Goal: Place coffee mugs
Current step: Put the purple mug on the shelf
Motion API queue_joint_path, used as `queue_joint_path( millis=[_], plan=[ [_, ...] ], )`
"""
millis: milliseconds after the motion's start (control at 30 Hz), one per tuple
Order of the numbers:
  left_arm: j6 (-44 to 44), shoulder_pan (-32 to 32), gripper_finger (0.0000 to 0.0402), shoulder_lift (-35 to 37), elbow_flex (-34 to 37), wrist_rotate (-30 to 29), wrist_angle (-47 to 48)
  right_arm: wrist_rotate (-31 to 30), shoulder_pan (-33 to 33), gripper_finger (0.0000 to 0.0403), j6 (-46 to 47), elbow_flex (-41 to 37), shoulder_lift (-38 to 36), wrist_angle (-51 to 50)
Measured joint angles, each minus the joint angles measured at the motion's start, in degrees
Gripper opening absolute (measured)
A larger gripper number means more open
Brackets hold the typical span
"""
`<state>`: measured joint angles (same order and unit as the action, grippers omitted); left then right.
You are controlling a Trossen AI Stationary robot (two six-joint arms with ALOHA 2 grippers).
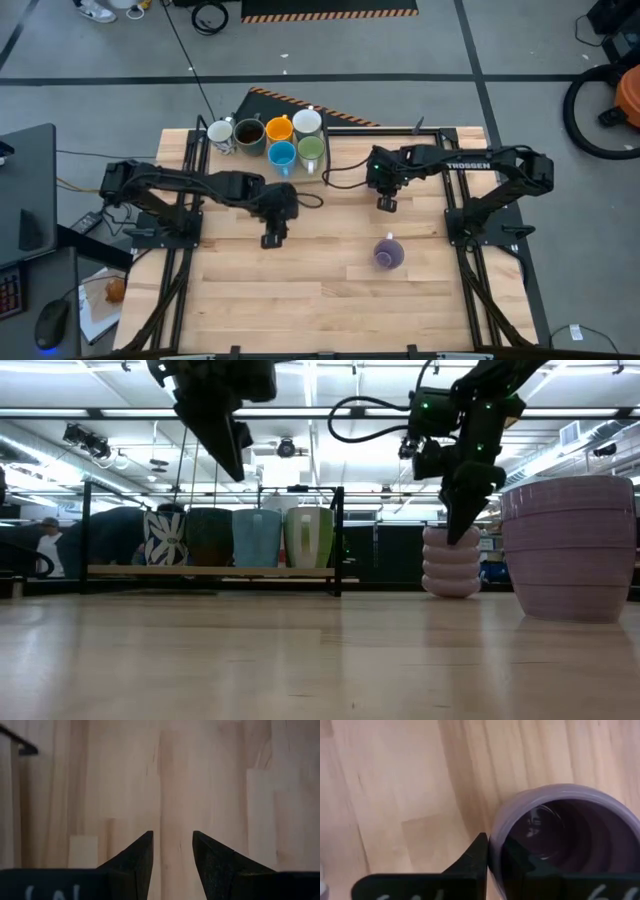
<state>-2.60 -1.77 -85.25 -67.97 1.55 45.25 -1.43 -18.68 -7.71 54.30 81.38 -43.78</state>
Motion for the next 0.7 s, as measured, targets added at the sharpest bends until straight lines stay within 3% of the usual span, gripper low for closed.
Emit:
queue_joint_path(
  millis=[333,700],
  plan=[
    [0.95,-3.46,0.0144,-0.02,7.98,-0.84,-15.52,0.82,6.59,0.004,-3.52,0.0,-0.02,-0.3],
    [-1.23,-3.68,0.0144,-0.02,8.84,-0.25,-20.61,5.05,17.25,0.0041,-11.09,-0.02,-0.02,3.28]
  ],
)
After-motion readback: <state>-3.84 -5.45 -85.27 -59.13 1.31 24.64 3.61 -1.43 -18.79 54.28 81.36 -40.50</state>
